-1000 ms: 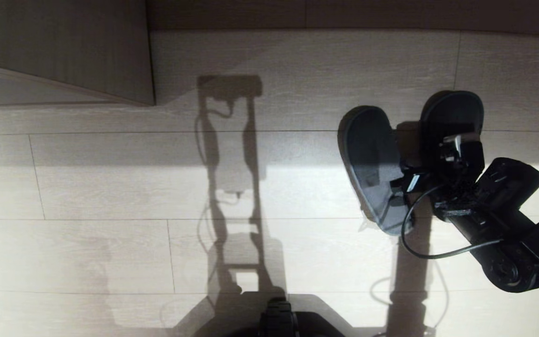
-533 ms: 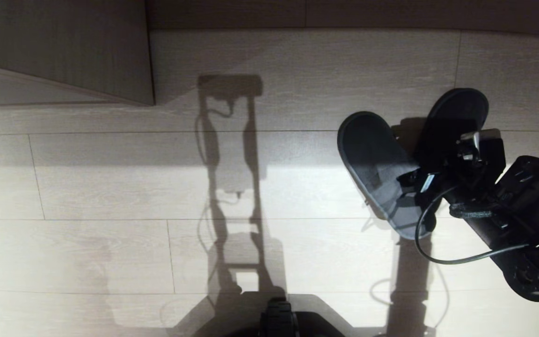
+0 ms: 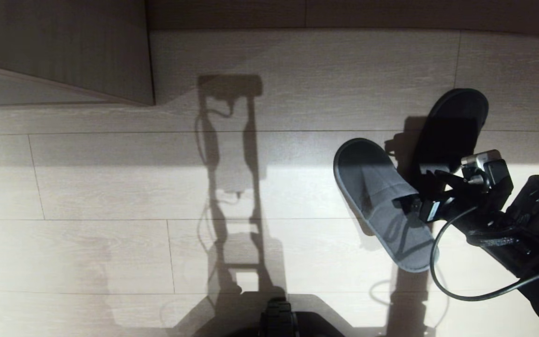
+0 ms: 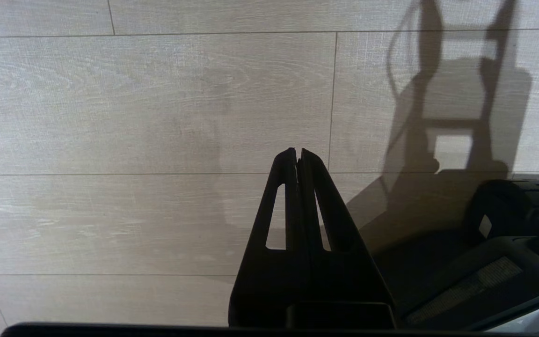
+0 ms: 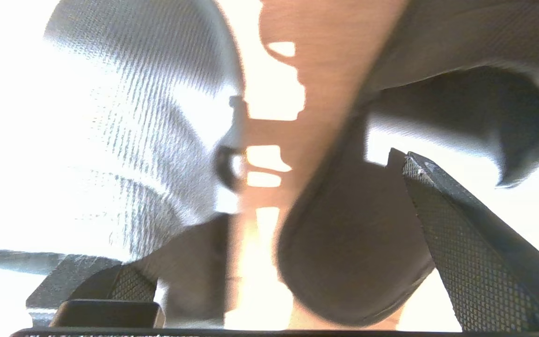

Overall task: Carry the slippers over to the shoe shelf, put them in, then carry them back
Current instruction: Place the slippers on the floor

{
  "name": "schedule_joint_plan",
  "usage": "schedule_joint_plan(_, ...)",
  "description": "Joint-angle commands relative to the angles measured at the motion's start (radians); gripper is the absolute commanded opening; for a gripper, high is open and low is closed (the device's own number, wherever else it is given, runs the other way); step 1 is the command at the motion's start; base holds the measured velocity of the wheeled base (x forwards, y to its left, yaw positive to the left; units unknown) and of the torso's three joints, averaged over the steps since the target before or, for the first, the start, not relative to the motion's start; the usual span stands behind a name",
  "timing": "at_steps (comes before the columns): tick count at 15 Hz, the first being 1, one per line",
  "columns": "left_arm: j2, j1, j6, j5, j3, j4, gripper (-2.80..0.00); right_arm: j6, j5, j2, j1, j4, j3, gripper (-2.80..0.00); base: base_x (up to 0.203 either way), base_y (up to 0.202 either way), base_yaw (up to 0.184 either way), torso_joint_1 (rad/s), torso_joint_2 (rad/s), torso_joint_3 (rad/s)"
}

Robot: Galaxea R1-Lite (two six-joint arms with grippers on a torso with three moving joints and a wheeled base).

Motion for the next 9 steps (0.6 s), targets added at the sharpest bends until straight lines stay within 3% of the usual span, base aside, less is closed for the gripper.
schedule_joint_plan(1,0.000,0.001,-0.001,0.000,0.000,0.000,-2.80,-0.001,0.008,-0.014,0.000,-0.010,0.016,0.00,0.000,0.000,0.000,0.000,0.00,0.000)
schedule_joint_plan(3,0.000,0.001,-0.001,0.000,0.000,0.000,-2.80,-0.001,0.008,-0.014,0.000,-0.010,0.016,0.00,0.000,0.000,0.000,0.000,0.00,0.000)
schedule_joint_plan(5,0.000,0.000,-0.001,0.000,0.000,0.000,-2.80,-0.021,0.080,-0.022,-0.001,-0.012,0.046,0.00,0.000,0.000,0.000,0.000,0.00,0.000)
schedule_joint_plan(9,0.000,0.000,-0.001,0.000,0.000,0.000,-2.80,-0.076,0.071,-0.065,-0.009,-0.009,0.086,0.00,0.000,0.000,0.000,0.000,0.00,0.000)
